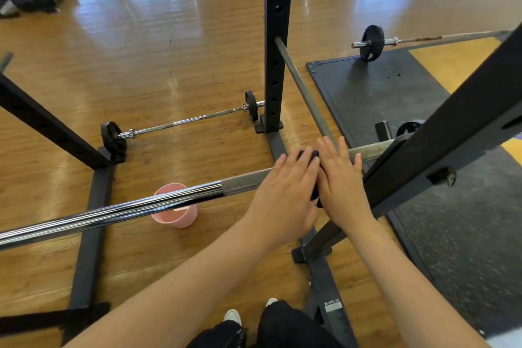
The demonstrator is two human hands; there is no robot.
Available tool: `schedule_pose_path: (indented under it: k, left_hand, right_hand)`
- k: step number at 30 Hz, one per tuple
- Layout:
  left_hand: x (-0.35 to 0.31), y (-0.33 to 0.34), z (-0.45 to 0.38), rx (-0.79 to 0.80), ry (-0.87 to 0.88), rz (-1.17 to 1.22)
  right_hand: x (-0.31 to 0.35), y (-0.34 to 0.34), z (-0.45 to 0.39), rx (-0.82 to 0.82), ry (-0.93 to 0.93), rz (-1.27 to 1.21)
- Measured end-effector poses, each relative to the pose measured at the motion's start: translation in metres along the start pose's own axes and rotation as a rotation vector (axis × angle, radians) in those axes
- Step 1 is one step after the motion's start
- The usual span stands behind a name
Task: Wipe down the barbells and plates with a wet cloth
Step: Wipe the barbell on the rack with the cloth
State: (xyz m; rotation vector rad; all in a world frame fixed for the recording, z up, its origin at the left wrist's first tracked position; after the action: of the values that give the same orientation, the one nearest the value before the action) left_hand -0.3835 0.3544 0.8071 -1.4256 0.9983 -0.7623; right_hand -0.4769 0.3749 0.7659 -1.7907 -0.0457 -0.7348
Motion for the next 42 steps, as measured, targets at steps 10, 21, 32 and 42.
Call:
schedule_pose_path:
  k: [10,21,32,42]
  left_hand:
    - [-0.022,0.034,-0.029,0.032,-0.154,0.003]
    - [-0.008,0.024,-0.047,0.095,0.004,0.044]
    - [-0.008,0.025,-0.069,0.239,0.146,0.209]
    - [-0.034,0.032,-0.138,0.414,0.580,0.323]
  right_hand:
    - [-0.025,-0.022,0.031,-0.103,0.101,-0.200]
    - [-0.041,-0.026,0.044,-0.153,0.062,0.096]
    - [-0.050,-0.008,0.029,-0.155,0.236,0.393]
    - [-0.060,-0.017,0.039,-0.225,0.313,0.303]
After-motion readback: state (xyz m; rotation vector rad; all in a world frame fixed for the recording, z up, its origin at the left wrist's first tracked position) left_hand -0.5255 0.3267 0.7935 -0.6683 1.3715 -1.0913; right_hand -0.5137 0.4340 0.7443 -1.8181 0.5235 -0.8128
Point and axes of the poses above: each hand's wrist, its own z-axis away from the middle knuckle, its own y-axis out of the palm, x = y × z, the point moved 8 cm from there along -z, towards the middle knuckle, and after that the axes turned 3 degrees about -z, right-handed, at the moved point
